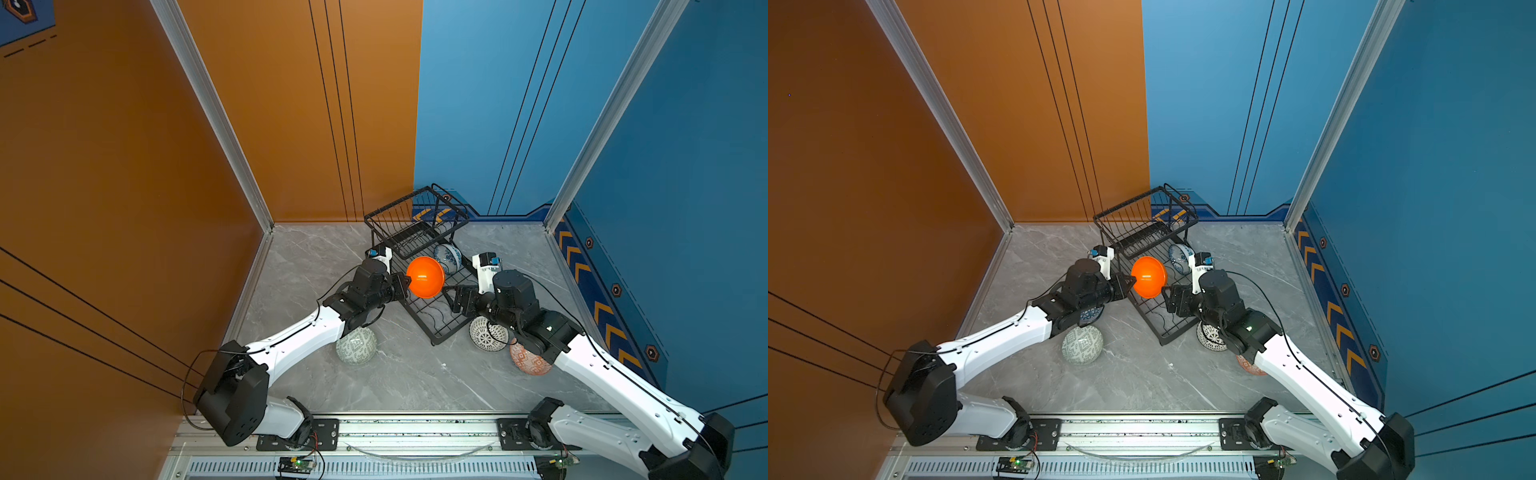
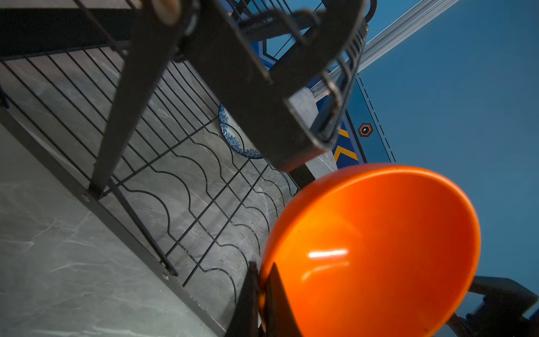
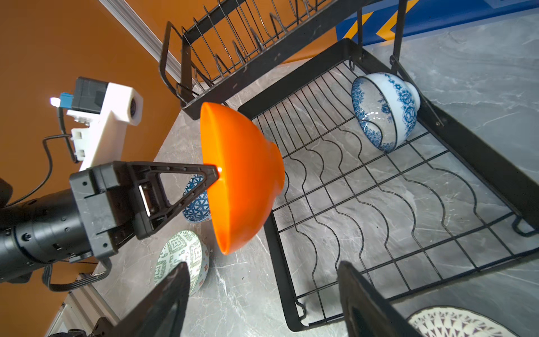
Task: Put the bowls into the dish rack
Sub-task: 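Lift the orange bowl with the left gripper while the right gripper grasps it, then open and withdraw the left gripper while the right carries the orange bowl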
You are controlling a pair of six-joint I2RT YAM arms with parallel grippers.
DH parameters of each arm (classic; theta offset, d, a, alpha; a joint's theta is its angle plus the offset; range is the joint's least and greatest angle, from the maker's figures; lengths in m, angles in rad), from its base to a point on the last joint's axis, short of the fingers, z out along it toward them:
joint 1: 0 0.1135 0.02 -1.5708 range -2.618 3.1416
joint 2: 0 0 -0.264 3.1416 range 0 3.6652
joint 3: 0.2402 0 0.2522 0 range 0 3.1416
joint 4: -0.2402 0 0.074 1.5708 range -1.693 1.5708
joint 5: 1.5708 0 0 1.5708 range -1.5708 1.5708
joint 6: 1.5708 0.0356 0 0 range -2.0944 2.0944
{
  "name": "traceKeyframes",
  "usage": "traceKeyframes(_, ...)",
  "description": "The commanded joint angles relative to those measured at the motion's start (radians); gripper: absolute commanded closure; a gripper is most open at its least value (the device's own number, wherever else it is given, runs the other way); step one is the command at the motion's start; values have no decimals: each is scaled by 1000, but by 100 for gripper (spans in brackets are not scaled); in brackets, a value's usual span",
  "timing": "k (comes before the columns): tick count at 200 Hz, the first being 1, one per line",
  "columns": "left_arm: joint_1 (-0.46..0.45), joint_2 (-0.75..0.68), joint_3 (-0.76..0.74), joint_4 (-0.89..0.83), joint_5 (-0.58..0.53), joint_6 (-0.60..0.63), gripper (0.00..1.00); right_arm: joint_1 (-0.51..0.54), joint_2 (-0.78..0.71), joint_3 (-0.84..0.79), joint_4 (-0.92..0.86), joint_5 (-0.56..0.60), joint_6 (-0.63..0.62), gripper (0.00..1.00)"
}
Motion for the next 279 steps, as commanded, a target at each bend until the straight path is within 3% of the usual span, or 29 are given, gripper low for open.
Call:
traceKeyframes(1, -21, 23, 40, 132, -7, -47, 100, 14, 8, 11, -7, 81, 2, 23)
traceKeyframes(51, -59, 40, 40, 166, -40, -61, 100, 21, 69, 56, -40, 251, -2, 39)
traceKeyframes(99, -98, 34, 14, 180, -114, -69, 100, 45, 111, 70, -9, 317, 43, 57)
traceKeyframes(150, -145, 30, -27, 265, -213, -93, 100, 112, 67, -27, 97, 411, 190, 75)
traceKeyframes(191, -167, 44, -13, 291, -232, -93, 100, 122, 65, -59, 138, 439, 230, 84)
traceKeyframes(222, -177, 48, -8, 290, -234, -80, 100, 125, 53, -94, 186, 486, 238, 100)
traceKeyframes(244, -178, 49, -15, 290, -240, -78, 100, 131, 51, -111, 213, 521, 231, 100)
traceKeyframes(258, -175, 46, -24, 290, -242, -80, 83, 140, 55, -115, 214, 560, 221, 100)
traceKeyframes(279, -171, 42, -31, 290, -236, -77, 79, 142, 76, -114, 203, 600, 206, 100)
